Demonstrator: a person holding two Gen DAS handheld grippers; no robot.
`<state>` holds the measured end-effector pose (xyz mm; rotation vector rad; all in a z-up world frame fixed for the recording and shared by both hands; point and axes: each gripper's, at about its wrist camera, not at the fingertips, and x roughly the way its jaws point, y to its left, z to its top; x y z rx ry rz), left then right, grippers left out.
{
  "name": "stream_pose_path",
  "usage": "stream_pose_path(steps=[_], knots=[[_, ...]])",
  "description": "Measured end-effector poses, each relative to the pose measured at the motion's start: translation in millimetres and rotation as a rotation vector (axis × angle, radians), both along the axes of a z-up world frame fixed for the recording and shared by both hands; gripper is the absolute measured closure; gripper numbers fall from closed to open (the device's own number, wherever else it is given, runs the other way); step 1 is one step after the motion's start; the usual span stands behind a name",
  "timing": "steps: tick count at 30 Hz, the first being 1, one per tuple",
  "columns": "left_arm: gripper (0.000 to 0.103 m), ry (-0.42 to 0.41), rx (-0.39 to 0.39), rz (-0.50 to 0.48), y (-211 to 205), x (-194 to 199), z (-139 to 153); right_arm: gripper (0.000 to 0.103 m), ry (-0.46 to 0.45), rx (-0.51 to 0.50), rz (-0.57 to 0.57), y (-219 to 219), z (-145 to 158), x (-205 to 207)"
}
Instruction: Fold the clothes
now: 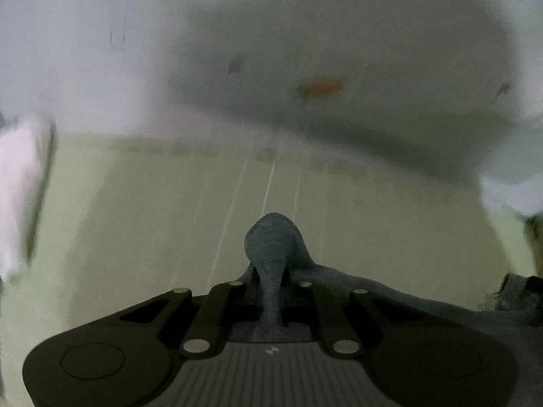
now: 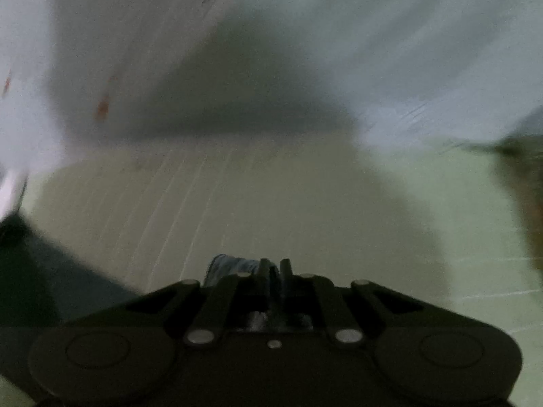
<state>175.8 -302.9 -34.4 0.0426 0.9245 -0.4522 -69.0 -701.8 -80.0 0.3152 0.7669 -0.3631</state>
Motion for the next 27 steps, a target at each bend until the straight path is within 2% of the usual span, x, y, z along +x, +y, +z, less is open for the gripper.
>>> stream_pose_path(steps=[3, 7, 10, 12, 15, 18, 19, 22, 24, 27], knots=[[0.095, -0.145, -0.083, 0.011, 7.3, -4.7, 52.4, 0.098, -0.155, -0.084, -0.148, -19.1, 48.6, -30.0], [0.095, -0.314, -0.141, 0.041, 23.3, -20.2, 105.5, 0.099, -0.312, -0.202, -0.305, -24.9, 97.2, -68.2], [0.095, -0.344, -0.138, 0.075, 37.3, -31.4, 118.0, 0.099, -0.381, -0.276, -0.399, -21.8, 113.6, -93.5], [0.094, -0.316, -0.092, 0.075, 41.4, -35.5, 107.4, 0.099, -0.395, -0.306, -0.442, -20.3, 115.7, -106.2], [0.093, -0.175, -0.019, 0.117, 52.5, -41.8, 68.1, 0.099, -0.365, -0.309, -0.491, -24.5, 104.7, -116.9], [0.093, -0.016, -0.045, 0.155, 64.0, -42.5, 34.2, 0.099, -0.349, -0.228, -0.512, -30.0, 91.5, -125.5], [0.093, 0.013, -0.053, 0.161, 66.3, -43.2, 27.9, 0.099, -0.340, -0.215, -0.506, -29.2, 88.0, -128.2], [0.092, 0.023, -0.050, 0.158, 68.1, -44.6, 25.4, 0.099, -0.332, -0.263, -0.458, -19.7, 91.4, -117.0], [0.092, 0.012, -0.039, 0.153, 68.2, -44.3, 28.2, 0.099, -0.349, -0.302, -0.438, -10.6, 97.0, -109.3], [0.091, 0.017, -0.055, 0.183, 75.9, -34.5, 23.8, 0.099, -0.406, -0.318, -0.419, -21.2, 111.1, -93.8]])
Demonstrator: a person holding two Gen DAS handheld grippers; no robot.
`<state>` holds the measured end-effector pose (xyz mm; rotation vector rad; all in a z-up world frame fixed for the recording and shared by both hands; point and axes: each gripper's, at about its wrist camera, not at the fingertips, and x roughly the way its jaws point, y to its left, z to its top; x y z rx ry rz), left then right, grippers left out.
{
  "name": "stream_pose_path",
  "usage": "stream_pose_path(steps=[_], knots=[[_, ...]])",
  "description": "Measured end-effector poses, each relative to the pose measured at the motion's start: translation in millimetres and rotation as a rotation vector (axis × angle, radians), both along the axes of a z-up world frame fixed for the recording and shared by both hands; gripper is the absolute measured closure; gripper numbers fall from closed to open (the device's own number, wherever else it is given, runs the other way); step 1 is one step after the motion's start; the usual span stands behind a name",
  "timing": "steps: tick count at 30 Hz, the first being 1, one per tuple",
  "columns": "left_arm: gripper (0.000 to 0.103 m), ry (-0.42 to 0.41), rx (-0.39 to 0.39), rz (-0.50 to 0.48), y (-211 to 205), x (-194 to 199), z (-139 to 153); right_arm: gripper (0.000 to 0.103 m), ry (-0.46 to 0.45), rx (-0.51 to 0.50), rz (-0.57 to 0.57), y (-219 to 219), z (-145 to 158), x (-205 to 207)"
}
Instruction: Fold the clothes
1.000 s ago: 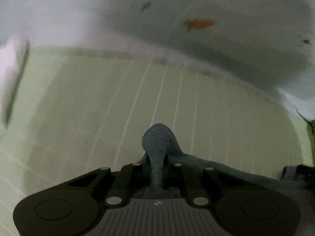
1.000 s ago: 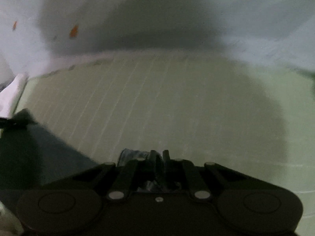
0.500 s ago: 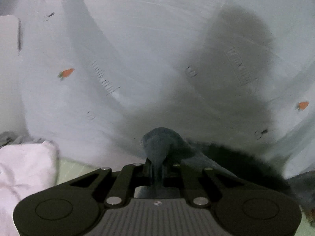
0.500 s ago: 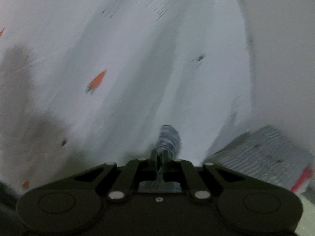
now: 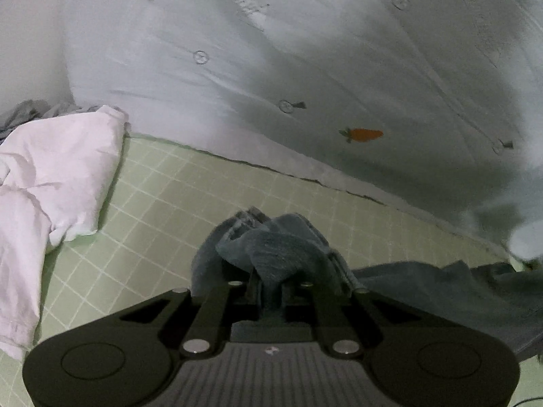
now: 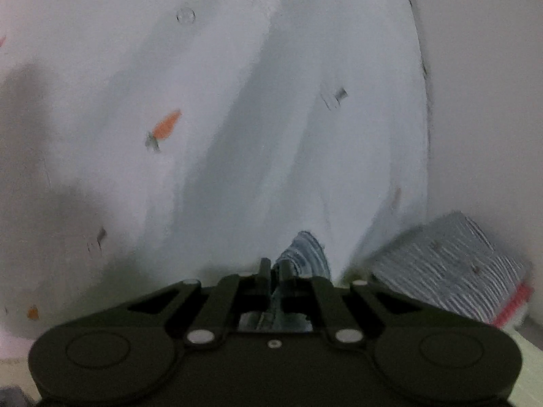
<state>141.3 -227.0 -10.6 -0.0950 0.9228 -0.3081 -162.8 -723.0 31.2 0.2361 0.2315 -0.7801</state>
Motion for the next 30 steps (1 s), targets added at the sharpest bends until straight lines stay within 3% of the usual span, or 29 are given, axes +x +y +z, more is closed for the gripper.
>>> stream_pose_path(steps=[8, 12, 14, 16, 17, 18, 19, 20, 23, 26, 30], knots=[[0.090, -0.018, 0.013, 0.059, -7.0, 23.6, -5.4, 0.099, -0.071, -0.101, 0.055, -38.3, 21.5, 85.0], [0.086, 0.000, 0.030, 0.107, -8.1, 34.4, -17.8, 0.098, -0.120, -0.094, 0.058, -58.6, -0.3, 132.9], [0.084, 0.018, 0.034, 0.123, -8.5, 37.8, -24.6, 0.095, -0.019, 0.016, 0.124, -75.0, -29.5, 159.9], [0.082, 0.029, 0.035, 0.130, -9.4, 39.4, -29.4, 0.095, 0.092, 0.105, 0.098, -75.9, -58.3, 171.3], [0.080, 0.024, 0.035, 0.124, -10.0, 38.2, -29.4, 0.094, 0.102, 0.125, 0.096, -72.3, -69.3, 167.3], [0.077, 0.018, 0.036, 0.117, -10.5, 36.7, -29.4, 0.077, 0.096, 0.143, 0.087, -67.0, -78.7, 158.3], [0.072, 0.012, 0.045, 0.116, -11.4, 35.4, -29.8, 0.053, 0.087, 0.169, 0.054, -60.7, -88.6, 145.0], [0.068, 0.009, 0.057, 0.120, -12.2, 34.9, -31.2, 0.048, 0.074, 0.194, 0.015, -55.2, -96.9, 131.6], [0.066, 0.014, 0.075, 0.131, -13.5, 36.0, -36.3, 0.048, 0.077, 0.302, -0.085, -41.8, -125.1, 91.5], [0.061, 0.033, 0.057, 0.137, -15.1, 39.0, -37.3, 0.047, 0.135, 0.437, -0.158, -30.3, -162.9, 64.7], [0.050, -0.013, 0.070, 0.113, -20.2, 32.4, -27.6, 0.044, 0.167, 0.563, -0.183, -15.3, -202.4, 54.3]])
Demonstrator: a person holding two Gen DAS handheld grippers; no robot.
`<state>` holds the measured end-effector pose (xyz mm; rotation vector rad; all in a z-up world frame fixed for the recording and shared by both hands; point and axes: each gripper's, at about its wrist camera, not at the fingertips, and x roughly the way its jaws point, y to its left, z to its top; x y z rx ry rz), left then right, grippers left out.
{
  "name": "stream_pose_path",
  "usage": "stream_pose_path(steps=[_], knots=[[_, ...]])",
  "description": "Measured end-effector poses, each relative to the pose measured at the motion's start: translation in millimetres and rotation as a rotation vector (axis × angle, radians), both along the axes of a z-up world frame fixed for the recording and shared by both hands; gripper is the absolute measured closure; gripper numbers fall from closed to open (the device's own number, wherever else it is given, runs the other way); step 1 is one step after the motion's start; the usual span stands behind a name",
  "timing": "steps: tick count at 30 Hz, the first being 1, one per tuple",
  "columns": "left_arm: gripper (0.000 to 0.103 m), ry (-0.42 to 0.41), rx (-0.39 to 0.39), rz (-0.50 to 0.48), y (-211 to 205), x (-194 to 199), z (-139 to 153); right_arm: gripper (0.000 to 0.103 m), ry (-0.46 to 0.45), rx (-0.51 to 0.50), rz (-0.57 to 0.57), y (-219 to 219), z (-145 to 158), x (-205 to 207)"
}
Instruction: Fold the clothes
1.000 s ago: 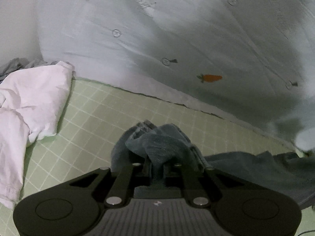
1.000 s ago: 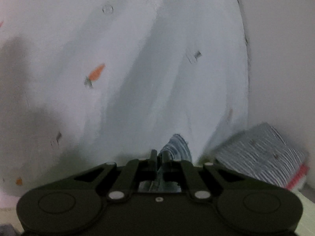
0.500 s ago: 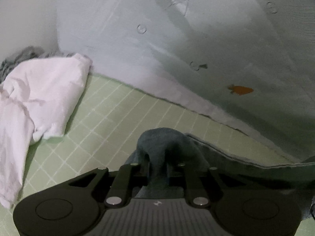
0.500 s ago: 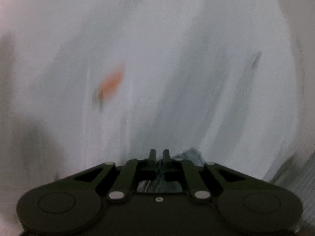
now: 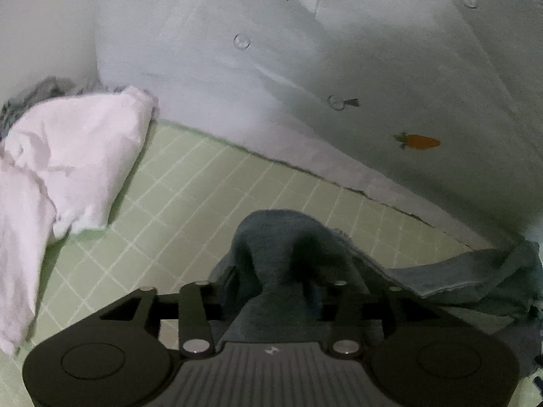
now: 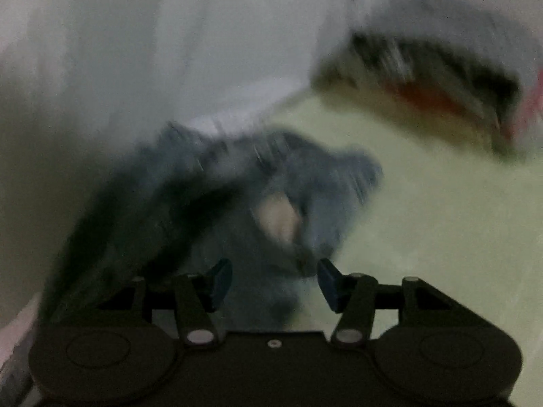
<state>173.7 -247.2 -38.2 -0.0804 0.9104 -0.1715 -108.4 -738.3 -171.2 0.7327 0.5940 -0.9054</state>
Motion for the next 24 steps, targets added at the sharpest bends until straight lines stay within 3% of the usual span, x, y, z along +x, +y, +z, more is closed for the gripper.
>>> stream_pose_path(steps=[2, 6, 9, 11, 12, 13, 17, 24], knots=[[0.040, -0.040, 0.008, -0.008, -1.2, -8.1, 7.9, 0.041, -0.004, 0.022, -0.001, 7.8, -9.8, 2.6], [0.034, -0.071, -0.005, -0.007, 1.2, -27.0, 18.6, 0.031, -0.015, -0.001, 0.055, 26.5, -14.2, 19.6], [0.033, -0.069, -0.016, 0.003, 2.8, -42.6, 21.7, 0.031, 0.074, -0.066, 0.136, 44.4, -14.9, 35.2], [0.031, -0.069, -0.021, 0.007, 3.3, -54.0, 23.7, 0.047, 0.129, -0.114, 0.184, 53.3, -15.2, 39.3], [0.030, -0.071, -0.025, 0.005, 3.4, -60.9, 25.0, 0.073, 0.151, -0.136, 0.203, 57.3, -14.8, 37.2], [0.030, -0.073, -0.030, 0.001, 3.2, -68.1, 26.4, 0.088, 0.146, -0.130, 0.225, 58.3, -14.2, 32.3], [0.030, -0.082, -0.045, -0.039, 3.1, -97.8, 32.4, 0.093, 0.142, -0.144, 0.285, 63.4, -11.6, 4.7], [0.030, -0.099, -0.078, -0.058, 10.9, -143.0, 35.5, 0.096, 0.170, -0.177, 0.227, 61.1, 2.0, -92.7]])
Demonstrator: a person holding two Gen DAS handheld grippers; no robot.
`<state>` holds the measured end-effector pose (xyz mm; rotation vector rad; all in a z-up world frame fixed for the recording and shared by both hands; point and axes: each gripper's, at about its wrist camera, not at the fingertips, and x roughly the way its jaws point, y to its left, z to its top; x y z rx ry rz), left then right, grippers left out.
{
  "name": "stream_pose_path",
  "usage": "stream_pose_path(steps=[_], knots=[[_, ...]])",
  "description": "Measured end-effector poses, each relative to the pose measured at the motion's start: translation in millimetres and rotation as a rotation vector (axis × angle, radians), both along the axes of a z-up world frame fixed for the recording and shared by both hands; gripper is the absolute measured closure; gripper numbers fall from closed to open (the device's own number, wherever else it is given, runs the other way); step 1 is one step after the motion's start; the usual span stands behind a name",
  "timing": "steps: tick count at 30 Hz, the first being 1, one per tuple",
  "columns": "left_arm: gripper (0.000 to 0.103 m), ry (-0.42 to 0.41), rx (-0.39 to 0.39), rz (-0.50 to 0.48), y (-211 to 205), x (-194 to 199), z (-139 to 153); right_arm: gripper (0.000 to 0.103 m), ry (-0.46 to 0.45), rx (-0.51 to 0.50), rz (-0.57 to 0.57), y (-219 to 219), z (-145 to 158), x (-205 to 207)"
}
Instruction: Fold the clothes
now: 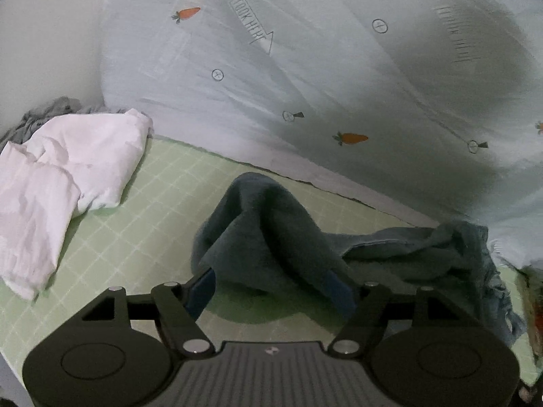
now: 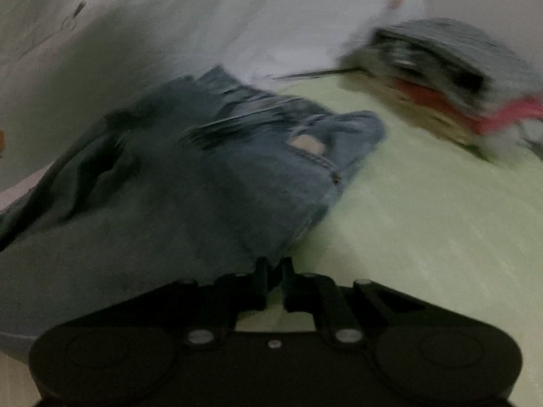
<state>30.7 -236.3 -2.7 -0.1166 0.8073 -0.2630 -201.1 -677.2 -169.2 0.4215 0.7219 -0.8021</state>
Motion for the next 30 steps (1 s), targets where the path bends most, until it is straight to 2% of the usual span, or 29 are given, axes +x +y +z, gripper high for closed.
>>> stream_pose_path(steps=[1, 6, 9, 10, 14, 17, 22, 27, 30], knots=[[0.030, 0.004, -0.005, 0.001, 1.4, -5.5, -1.6, 0.096, 0.004, -0.008, -0.005, 0.2, 1.8, -14.4], [0.030, 0.025, -0.003, 0.000, 6.3, -33.3, -11.4, 0.096, 0.029, -0.007, -0.078, 2.2, 9.5, -12.3], [0.029, 0.043, 0.002, -0.006, 10.0, -48.1, -15.7, 0.096, 0.058, 0.036, -0.111, -6.3, -2.7, -12.8], [0.028, 0.050, 0.001, -0.006, 11.9, -51.5, -17.5, 0.095, 0.037, 0.052, -0.119, -7.2, -6.9, -14.9], [0.028, 0.089, 0.000, 0.025, 20.4, -50.9, -28.4, 0.095, 0.077, 0.003, -0.084, 6.2, -7.8, -9.6], [0.028, 0.108, 0.007, 0.042, 26.3, -41.8, -38.2, 0.094, 0.104, -0.042, -0.068, 11.3, -10.8, -2.9], [0.028, 0.142, 0.015, 0.043, 28.8, -14.1, -55.0, 0.092, 0.112, -0.044, -0.077, 16.9, -8.9, -3.5], [0.029, 0.179, -0.037, 0.050, 26.8, 32.7, -69.4, 0.092, 0.152, -0.080, -0.127, 23.2, -14.3, 8.5], [0.030, 0.190, -0.058, -0.004, 22.0, 65.1, -78.8, 0.092, 0.172, -0.086, -0.170, 24.9, -14.3, 15.8]])
